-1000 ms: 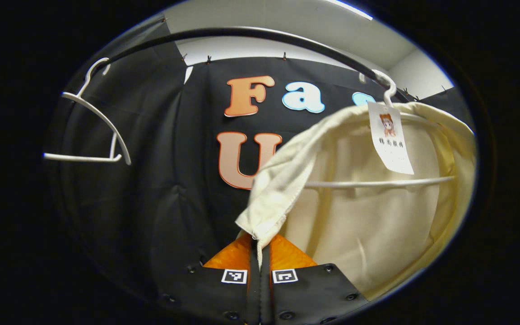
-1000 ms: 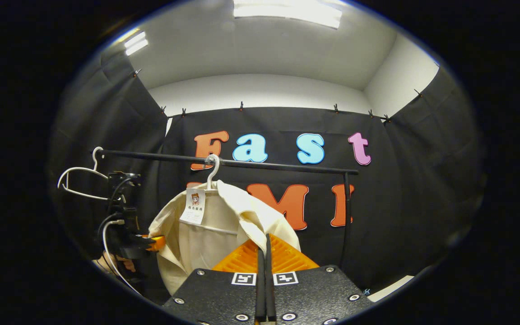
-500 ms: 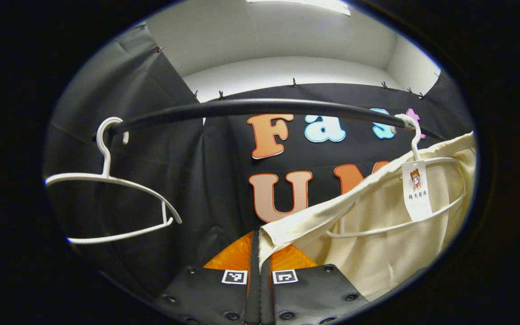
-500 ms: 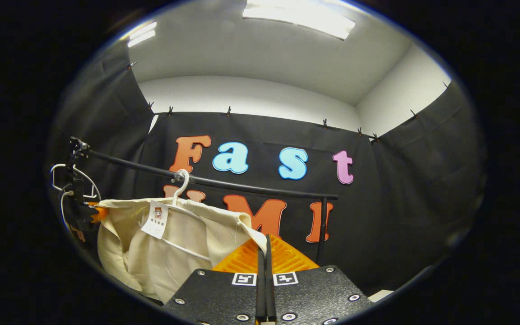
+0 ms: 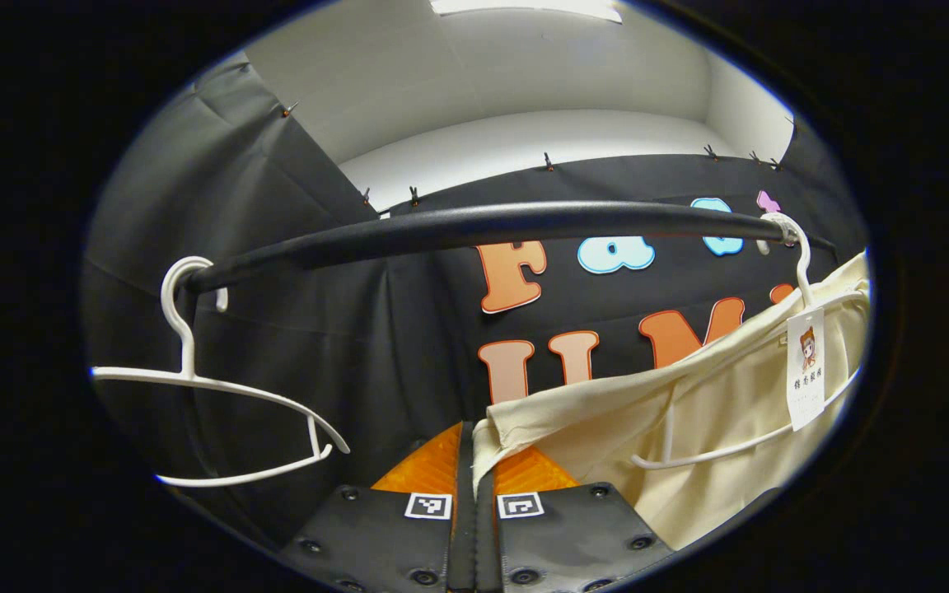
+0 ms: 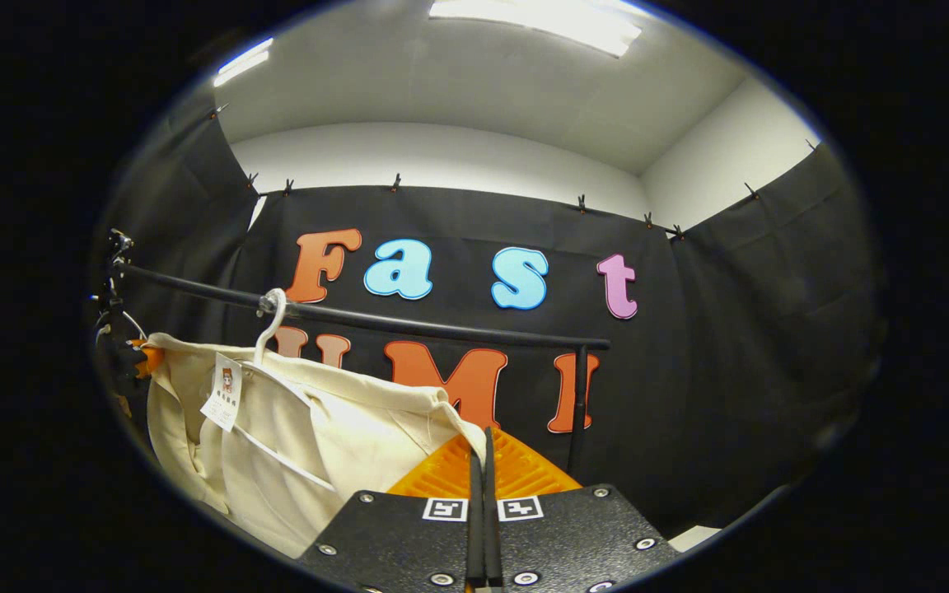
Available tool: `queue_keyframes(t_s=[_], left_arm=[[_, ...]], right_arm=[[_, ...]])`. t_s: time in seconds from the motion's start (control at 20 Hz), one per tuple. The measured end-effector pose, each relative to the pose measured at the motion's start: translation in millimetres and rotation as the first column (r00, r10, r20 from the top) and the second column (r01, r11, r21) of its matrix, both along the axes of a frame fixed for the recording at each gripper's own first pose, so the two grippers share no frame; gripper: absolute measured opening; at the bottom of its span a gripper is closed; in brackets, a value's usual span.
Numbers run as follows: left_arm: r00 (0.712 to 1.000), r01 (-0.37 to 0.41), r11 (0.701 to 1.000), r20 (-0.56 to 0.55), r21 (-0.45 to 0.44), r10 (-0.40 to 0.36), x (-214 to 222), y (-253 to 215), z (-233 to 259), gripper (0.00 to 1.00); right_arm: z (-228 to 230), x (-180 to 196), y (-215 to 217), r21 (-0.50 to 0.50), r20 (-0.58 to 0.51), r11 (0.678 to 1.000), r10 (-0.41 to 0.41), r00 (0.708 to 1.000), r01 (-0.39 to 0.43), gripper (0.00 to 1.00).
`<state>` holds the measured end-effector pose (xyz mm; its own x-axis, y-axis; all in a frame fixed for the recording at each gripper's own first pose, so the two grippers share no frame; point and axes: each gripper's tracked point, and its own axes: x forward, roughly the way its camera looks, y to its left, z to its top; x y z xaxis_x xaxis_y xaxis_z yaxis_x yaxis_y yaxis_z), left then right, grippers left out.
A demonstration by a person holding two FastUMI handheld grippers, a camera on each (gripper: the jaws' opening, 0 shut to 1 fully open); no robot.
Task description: Grasp the clothes on the hanger with both hands and then place them into the laundry hamper below.
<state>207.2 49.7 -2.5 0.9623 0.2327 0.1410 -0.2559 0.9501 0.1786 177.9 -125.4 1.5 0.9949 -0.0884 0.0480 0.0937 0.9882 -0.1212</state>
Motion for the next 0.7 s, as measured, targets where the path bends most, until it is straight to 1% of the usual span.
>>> queue_keyframes(t_s=[0.2, 0.35, 0.45, 0.55, 0.7], left_arm=[[1.0, 0.025, 0.999, -0.002, 0.03, -0.025, 8, -8, 3, 0.07], [0.999, 0.043, 0.998, -0.001, 0.042, -0.043, 15, -9, 2, 0.06], [0.999, 0.035, 0.999, 0.001, 0.042, -0.035, 18, -6, -1, 0.06], [0.999, 0.032, 0.999, -0.005, 0.012, -0.032, 18, -2, -9, 0.06], [0.998, 0.041, 0.998, -0.035, -0.042, -0.042, 25, 5, -31, 0.06]], right_arm=[[20, 25, -12, -0.015, 0.019, 1.0, -0.024, 1.0, 0.025, 0.0], [36, 37, -16, -0.075, 0.042, 0.997, -0.027, 0.999, 0.03, 0.0], [27, 42, -13, -0.097, 0.035, 0.995, -0.007, 0.999, 0.01, 0.0], [8, 45, -7, -0.055, 0.013, 0.998, 0.04, 0.999, -0.039, 0.0], [-33, 56, -7, 0.017, -0.05, 0.994, 0.109, 0.993, -0.108, 0.0]])
